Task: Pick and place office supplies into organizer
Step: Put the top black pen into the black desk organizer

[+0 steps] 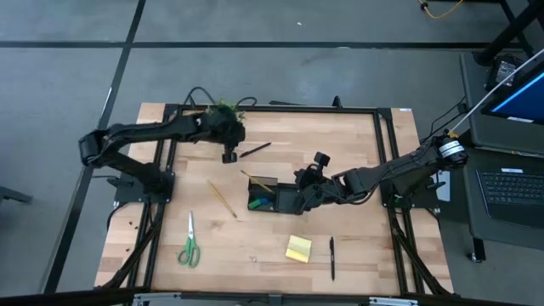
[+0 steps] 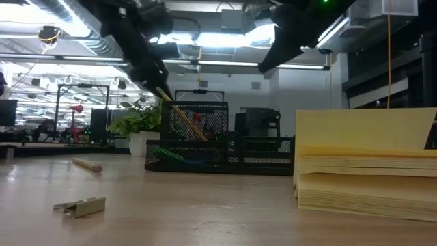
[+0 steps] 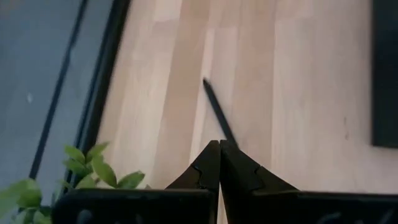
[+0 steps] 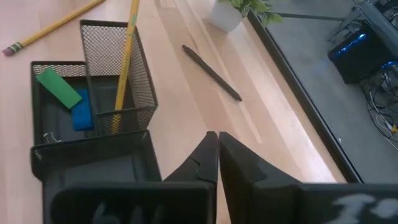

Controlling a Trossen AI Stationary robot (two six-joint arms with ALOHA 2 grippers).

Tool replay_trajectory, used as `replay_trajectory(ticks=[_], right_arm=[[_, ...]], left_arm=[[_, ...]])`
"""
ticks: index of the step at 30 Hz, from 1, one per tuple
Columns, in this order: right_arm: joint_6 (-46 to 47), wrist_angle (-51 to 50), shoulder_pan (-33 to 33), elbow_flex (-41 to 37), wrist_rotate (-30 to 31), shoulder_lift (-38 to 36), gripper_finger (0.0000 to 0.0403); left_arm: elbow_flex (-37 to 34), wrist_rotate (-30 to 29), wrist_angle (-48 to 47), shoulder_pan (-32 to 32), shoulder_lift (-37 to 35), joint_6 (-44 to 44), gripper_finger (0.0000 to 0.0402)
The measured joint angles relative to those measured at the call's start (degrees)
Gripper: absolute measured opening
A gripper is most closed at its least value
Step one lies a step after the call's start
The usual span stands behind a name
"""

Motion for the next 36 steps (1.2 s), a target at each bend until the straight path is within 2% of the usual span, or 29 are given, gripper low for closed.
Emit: replay_trajectory(ticks=[7, 11, 18, 22, 26, 32, 36], right_arm=[[-1.65, 0.01, -1.49, 0.0, -0.01, -0.01, 0.0005], [-3.24, 0.52, -2.17, 0.0, -0.03, -0.02, 0.0013], [-5.4, 1.19, -3.97, 0.09, -0.04, -0.73, 0.001], [-6.14, 1.18, -4.8, 0.15, -0.03, -1.01, 0.0005], [-6.86, 1.14, -5.61, 0.15, -0.04, -1.09, 0.0016], [-7.64, 1.2, -6.92, 0.15, -0.03, -1.09, 0.0016], [-7.68, 1.2, -7.54, 0.15, -0.04, -1.09, 0.0005]], left_arm=[[8.07, 0.52, -3.77, 0.97, 9.47, 0.11, 0.0005], [10.64, 0.63, -3.68, 0.97, 13.11, 0.59, 0.0014], [10.95, 1.0, -3.79, 0.95, 15.35, 0.0, 0.0062], [10.95, 3.99, -4.17, 0.95, 15.35, -1.31, 0.0095], [10.95, 4.55, -4.09, 1.21, 15.35, -1.68, 0.0118], [10.94, 5.24, -4.1, 3.17, 17.32, -4.07, 0.0126], [10.93, 9.69, -4.13, 4.53, 20.42, -4.13, 0.0123]])
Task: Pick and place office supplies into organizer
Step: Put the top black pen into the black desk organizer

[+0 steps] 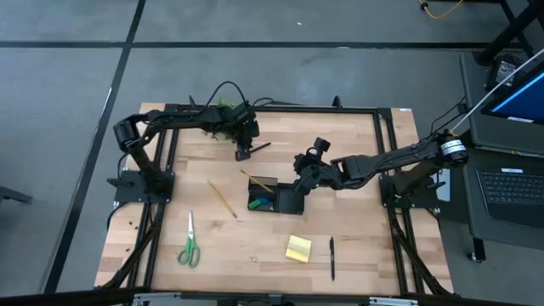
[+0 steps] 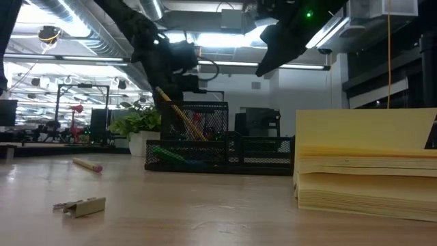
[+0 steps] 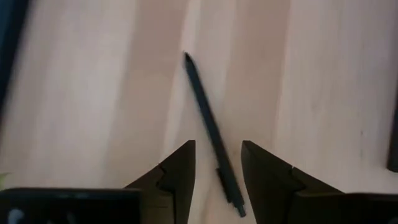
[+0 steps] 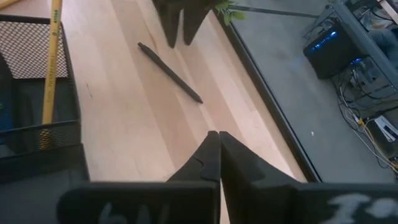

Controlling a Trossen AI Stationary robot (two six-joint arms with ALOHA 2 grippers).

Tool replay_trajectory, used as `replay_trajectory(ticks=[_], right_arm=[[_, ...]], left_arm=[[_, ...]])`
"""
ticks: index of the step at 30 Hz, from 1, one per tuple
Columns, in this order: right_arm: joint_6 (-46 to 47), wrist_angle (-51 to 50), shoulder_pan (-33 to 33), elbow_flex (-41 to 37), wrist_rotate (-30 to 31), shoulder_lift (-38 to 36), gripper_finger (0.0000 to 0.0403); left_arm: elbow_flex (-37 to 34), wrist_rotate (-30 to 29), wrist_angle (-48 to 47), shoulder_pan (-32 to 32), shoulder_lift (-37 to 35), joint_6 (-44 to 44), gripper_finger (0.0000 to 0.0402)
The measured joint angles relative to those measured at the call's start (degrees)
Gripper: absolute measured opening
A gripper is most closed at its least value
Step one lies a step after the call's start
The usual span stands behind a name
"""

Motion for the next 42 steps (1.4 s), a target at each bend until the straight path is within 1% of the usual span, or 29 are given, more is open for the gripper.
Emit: replay_trajectory(ticks=[3, 9, 16, 18, 21, 26, 29, 31, 38, 42], right_arm=[[0.0, 0.0, -0.32, 0.0, -0.01, 0.0, 0.0005], [-0.22, 0.0, -0.92, 0.0, -0.01, 0.0, 0.0023], [-0.22, 0.0, -1.9, 0.0, -0.01, 0.0, 0.0011], [-0.22, 0.0, -1.95, 0.0, -0.01, 0.0, 0.0007], [-0.22, 0.0, -1.92, 0.0, -0.01, 0.0, 0.0005], [-0.22, 0.0, -1.92, 0.0, -0.01, 0.0, 0.0019], [-0.22, 0.02, -1.92, 0.0, -0.01, 0.0, 0.0023], [-0.22, 0.02, -1.92, 0.0, -0.01, 0.0, 0.0024], [-0.42, 0.02, -1.92, 0.0, 0.0, 0.0, 0.0025], [-0.46, 0.02, -1.92, 0.0, -0.01, 0.0, 0.0025]], left_arm=[[0.0, 0.57, 0.39, 0.15, 2.07, 0.06, 0.0124], [0.02, 0.44, 2.58, 0.15, 5.2, -0.39, 0.0124], [0.02, 0.32, 4.1, -0.29, 5.48, -0.42, 0.0126], [0.02, -0.51, 4.11, -0.67, 5.51, -0.36, 0.0125], [0.0, -3.34, 4.35, -1.51, 6.33, 0.41, 0.0124], [0.0, -4.51, 4.4, -3.05, 8.76, 1.44, 0.0124], [0.0, -8.0, 5.1, -3.62, 9.9, 1.4, 0.0123], [0.07, -8.85, 5.17, -3.67, 10.34, 1.28, 0.0123], [0.15, -7.44, 4.74, -3.63, 10.55, 1.25, 0.012], [0.15, -7.1, 4.54, -3.68, 10.58, 1.73, 0.0095]])
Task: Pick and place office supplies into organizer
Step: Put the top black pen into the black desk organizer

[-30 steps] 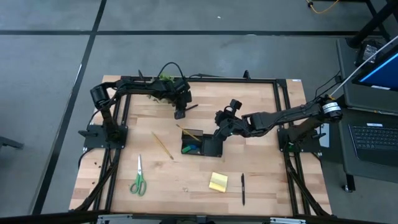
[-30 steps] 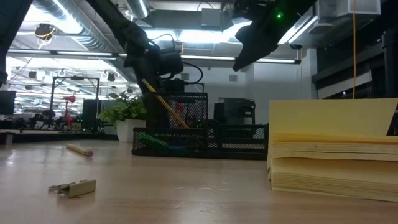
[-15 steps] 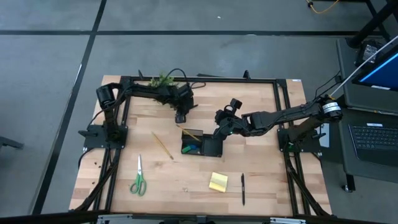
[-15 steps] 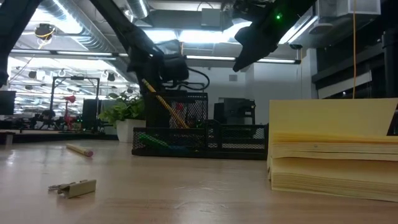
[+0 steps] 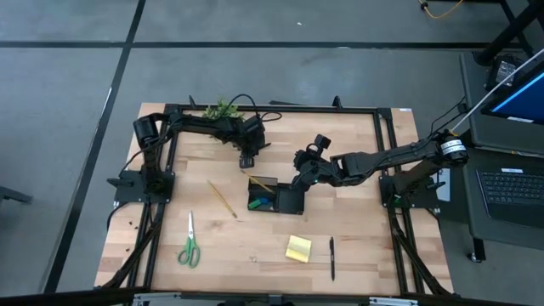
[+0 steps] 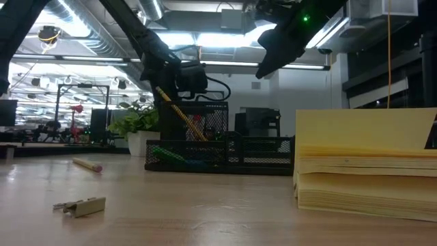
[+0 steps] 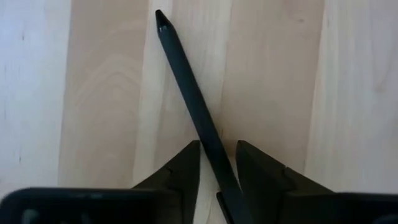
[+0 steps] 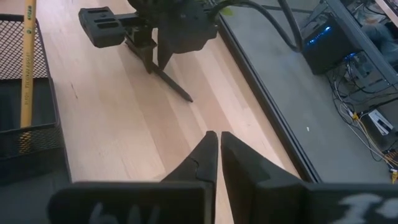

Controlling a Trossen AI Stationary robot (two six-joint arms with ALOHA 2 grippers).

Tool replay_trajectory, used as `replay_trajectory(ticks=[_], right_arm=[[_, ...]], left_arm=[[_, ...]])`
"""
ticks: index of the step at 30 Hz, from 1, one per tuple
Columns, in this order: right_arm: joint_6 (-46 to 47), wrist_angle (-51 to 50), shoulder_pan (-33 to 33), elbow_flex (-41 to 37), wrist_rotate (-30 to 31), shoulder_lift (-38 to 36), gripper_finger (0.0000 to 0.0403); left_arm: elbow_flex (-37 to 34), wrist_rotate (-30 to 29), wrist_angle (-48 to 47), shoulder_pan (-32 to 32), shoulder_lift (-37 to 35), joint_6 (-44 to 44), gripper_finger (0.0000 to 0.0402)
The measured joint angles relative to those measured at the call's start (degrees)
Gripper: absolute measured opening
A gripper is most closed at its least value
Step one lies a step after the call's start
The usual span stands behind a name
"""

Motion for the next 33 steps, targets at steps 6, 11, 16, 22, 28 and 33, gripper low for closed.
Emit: replay_trajectory(ticks=[6, 11, 16, 22, 28, 33], right_arm=[[-0.63, 0.0, 0.0, 0.0, 0.01, 0.0, 0.0025], [-0.63, 0.0, 0.0, 0.0, 0.01, 0.0, 0.0025], [-0.63, 0.0, 0.0, 0.0, 0.0, 0.0, 0.0025], [-0.66, -0.02, 0.0, 0.0, 0.02, 0.0, 0.0025], [-0.76, 0.0, 0.0, 0.0, 0.01, 0.0, 0.0025], [-0.76, 0.0, 0.0, 0.0, 0.0, 0.0, 0.0025]], left_arm=[[-0.02, -0.05, -0.21, -0.48, 0.02, 1.01, 0.0027], [-0.08, -0.06, -0.18, -0.48, -0.12, 1.04, 0.0017], [-0.24, -0.08, 0.05, -0.84, -0.54, 1.81, 0.0029], [-0.35, -0.27, 0.08, -2.12, -3.84, 4.28, 0.0018], [-0.31, -1.14, 1.76, -2.74, -10.14, 4.57, 0.0019], [-0.31, -1.1, 2.19, -2.99, -16.96, 4.59, 0.0019]])
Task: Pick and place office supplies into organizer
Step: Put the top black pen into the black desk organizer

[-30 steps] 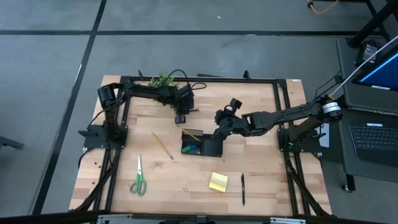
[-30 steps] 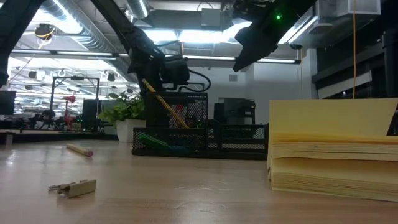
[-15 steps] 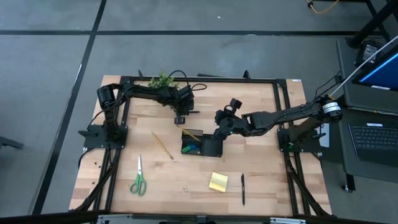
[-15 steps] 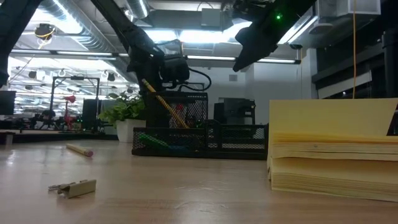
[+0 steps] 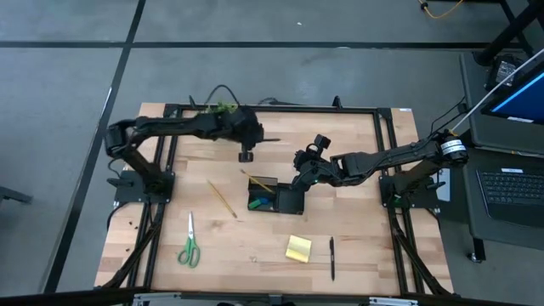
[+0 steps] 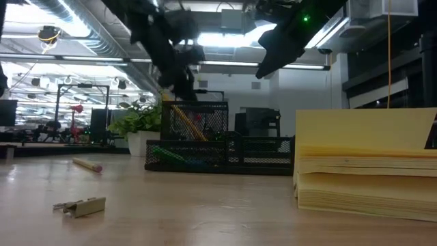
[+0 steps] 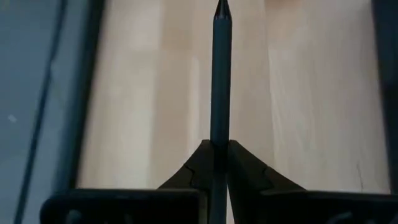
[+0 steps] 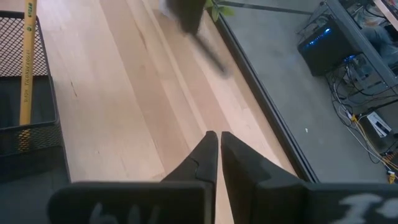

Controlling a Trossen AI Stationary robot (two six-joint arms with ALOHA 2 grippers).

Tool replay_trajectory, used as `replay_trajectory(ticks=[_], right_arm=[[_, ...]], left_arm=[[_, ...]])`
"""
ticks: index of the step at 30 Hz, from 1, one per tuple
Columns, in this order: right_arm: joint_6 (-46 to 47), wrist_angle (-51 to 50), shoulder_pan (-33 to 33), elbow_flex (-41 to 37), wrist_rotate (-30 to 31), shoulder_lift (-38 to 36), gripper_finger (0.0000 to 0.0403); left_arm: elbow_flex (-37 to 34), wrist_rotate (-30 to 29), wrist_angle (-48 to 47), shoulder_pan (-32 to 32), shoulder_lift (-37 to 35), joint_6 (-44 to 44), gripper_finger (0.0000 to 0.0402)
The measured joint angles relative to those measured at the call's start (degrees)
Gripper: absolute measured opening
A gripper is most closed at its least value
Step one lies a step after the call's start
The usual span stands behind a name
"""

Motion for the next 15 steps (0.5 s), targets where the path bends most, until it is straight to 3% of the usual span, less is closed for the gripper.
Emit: replay_trajectory(ticks=[4, 10, 15], right_arm=[[-0.02, -0.02, 0.0, 0.0, 0.02, 0.0, 0.0025], [-0.13, -0.06, 0.0, 0.0, 0.0, -0.02, 0.0025], [-0.26, -0.08, 0.04, 0.0, 0.0, -0.02, 0.0025]], left_arm=[[0.07, 2.32, 1.74, 0.02, -5.45, -0.05, 0.0019], [-1.42, 15.0, 9.08, -0.04, -10.27, -4.67, 0.0019], [-4.39, 15.48, 12.35, -0.77, -11.02, -7.99, 0.0019]])
